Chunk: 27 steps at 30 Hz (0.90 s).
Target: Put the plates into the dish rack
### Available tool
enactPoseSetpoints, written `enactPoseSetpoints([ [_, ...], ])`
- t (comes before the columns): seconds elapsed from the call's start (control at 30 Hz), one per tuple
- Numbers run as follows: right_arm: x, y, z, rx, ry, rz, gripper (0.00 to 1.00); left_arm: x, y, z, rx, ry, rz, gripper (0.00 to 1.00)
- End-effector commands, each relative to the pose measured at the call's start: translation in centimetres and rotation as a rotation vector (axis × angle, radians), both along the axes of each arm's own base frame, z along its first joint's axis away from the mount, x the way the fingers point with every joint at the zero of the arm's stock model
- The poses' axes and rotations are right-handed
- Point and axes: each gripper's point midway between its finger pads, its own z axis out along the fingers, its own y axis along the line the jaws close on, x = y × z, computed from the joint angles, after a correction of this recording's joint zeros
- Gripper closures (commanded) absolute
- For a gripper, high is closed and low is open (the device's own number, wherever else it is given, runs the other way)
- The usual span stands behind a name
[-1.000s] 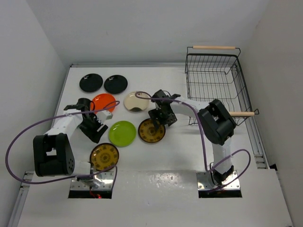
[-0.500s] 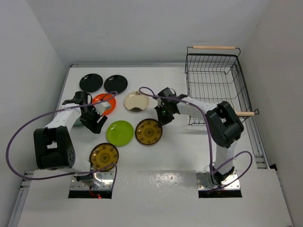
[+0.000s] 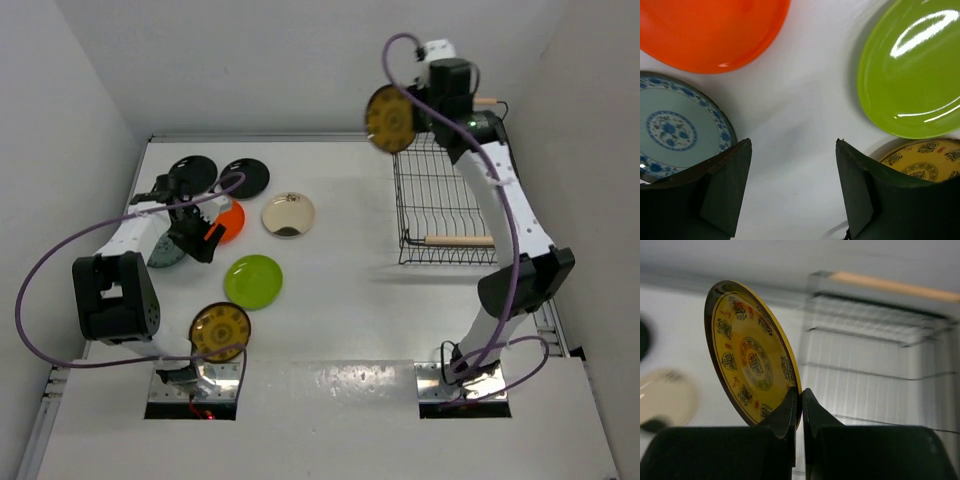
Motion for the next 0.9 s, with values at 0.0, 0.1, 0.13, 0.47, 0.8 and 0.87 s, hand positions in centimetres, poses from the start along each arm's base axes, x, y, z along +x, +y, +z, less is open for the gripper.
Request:
enactPoseSetpoints([
  [0.0,2.5,-10.7,3.1,-0.221,-0.111,-0.312,1.0,1.8,0.1,0.7,-0.026,-0.025,0.021,0.27],
  [0.1,3.0,-16.7,3.3,-0.409,-0.11,-0.464,1.0,2.5,0.3,1.3,-0.019,-0.034,0.032,0.29],
  [0.13,3.0,-18.8,3.1,-0.433,-0.099,-0.507,1.0,2.5,0.3,0.8,-0.021,-0.019,0.033,0.29],
  [0.47,0.5,-23.7,-3.0,-0.587,0.059,-0.492,1.0,4.5,-0.4,0.7,-0.046,-0.008,0.027,0.31],
  [0.8,-5.2,-29.0,-10.5,-0.709,0.299,-0.613,1.0,5.3,-0.5,0.8,-0.053,-0.001,0.016,0.31],
  [0.87,-5.5,-29.1,-11.0,-0.702,0.305,-0.611,1.0,5.3,-0.5,0.8,-0.053,-0.001,0.016,0.31],
])
